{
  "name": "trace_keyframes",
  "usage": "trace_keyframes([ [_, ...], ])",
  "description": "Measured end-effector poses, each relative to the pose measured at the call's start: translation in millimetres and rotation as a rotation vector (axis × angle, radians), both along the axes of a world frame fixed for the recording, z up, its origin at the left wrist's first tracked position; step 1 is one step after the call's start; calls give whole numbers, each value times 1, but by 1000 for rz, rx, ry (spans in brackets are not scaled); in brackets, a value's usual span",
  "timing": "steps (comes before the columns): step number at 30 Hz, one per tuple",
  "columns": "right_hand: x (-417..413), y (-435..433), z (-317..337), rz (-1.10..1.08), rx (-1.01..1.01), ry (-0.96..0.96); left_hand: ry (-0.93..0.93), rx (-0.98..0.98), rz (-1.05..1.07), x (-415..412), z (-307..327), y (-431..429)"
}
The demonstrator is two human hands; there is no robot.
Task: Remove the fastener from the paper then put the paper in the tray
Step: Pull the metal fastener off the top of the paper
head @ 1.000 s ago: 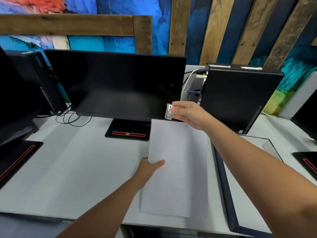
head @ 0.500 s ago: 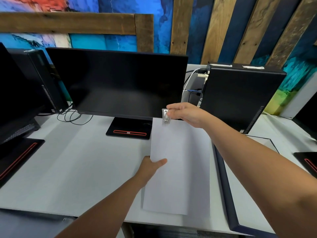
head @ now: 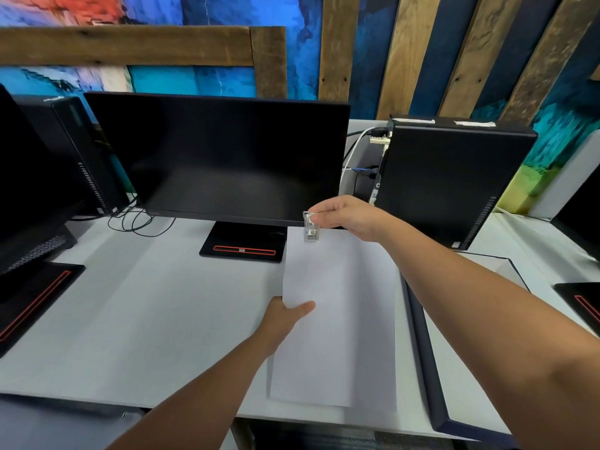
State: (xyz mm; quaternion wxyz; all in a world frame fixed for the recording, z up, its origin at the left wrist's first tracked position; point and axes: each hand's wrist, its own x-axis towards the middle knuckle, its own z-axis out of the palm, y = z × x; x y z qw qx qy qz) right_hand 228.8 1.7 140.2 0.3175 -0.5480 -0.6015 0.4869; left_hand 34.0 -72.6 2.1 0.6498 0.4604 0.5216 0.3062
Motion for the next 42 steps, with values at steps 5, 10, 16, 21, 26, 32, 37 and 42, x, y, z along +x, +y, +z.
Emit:
trace_keyframes([
  [5,-1,-1,0,-6,20,30,4,8,-10,0,-1,-1],
  [10,-4,-1,0,-37,50,49,17,8,-1,1,0,-2],
  [16,-1,-2,0,-4,-1,20,4,18,10,-1,1,-3],
  [21,11,2,-3,-23,-30,21,4,32,11,-3,2,-3],
  [26,32,-4,1,-52,-48,31,9,13,8,-7,0,-2],
  [32,50,-9,0,-10,-76,-37,-4,-2,12,-10,-1,0],
  [37,54,-10,-5,-17,-72,-41,-20,-12,5,-8,0,0],
  [42,50,-11,-5,-8,-36,-21,-28,-1,15,-5,3,-2],
])
